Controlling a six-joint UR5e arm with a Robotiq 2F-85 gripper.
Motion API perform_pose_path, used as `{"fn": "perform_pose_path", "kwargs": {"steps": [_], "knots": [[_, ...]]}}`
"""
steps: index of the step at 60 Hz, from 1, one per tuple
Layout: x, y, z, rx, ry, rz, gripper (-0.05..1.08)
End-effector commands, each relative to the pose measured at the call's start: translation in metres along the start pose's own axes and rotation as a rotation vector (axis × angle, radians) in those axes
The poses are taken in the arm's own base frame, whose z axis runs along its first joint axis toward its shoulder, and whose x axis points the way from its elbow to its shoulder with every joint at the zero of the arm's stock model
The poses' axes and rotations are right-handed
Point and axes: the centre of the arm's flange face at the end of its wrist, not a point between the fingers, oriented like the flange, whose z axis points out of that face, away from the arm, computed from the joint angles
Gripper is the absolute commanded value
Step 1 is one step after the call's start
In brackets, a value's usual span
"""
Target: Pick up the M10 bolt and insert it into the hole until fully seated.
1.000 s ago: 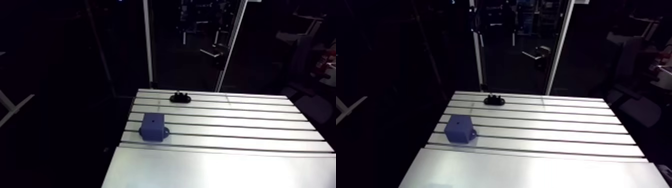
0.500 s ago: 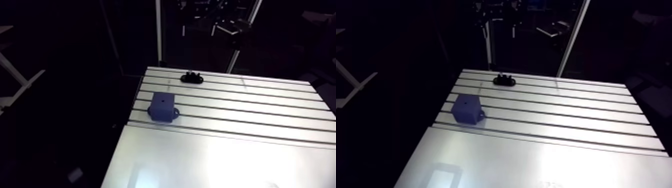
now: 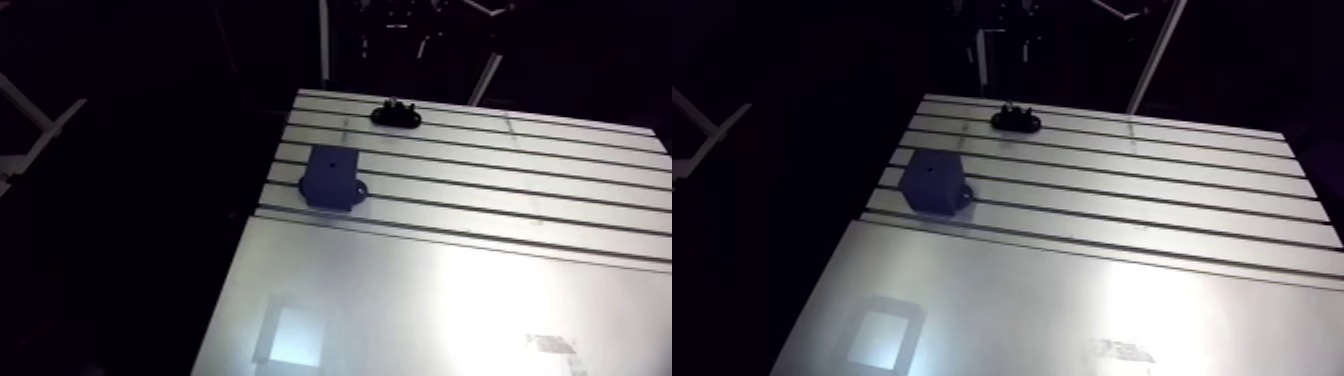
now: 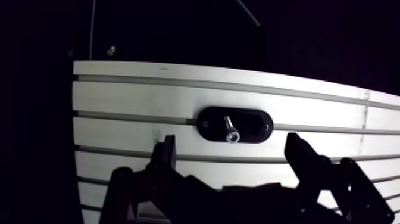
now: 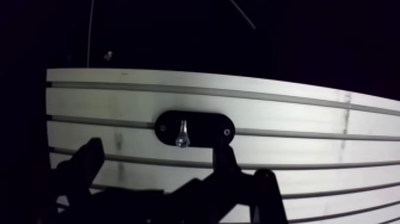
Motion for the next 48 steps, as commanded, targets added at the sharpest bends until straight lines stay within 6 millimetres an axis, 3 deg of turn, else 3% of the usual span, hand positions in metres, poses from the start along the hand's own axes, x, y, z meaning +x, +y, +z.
{"fn": "perform_pose_path", "kwargs": {"steps": [1, 13, 29, 43, 48], "knots": [[0.002, 0.002, 0.019, 0.001, -0.009, 0.003, 0.02], [0.002, 0.006, 0.029, 0.002, -0.024, 0.007, 0.07], [0.000, 0.007, 0.045, 0.001, -0.048, 0.012, 0.24], [-0.002, 0.010, 0.048, 0.002, -0.054, 0.013, 0.28], [-0.003, 0.010, 0.057, 0.000, -0.069, 0.012, 0.29]]}}
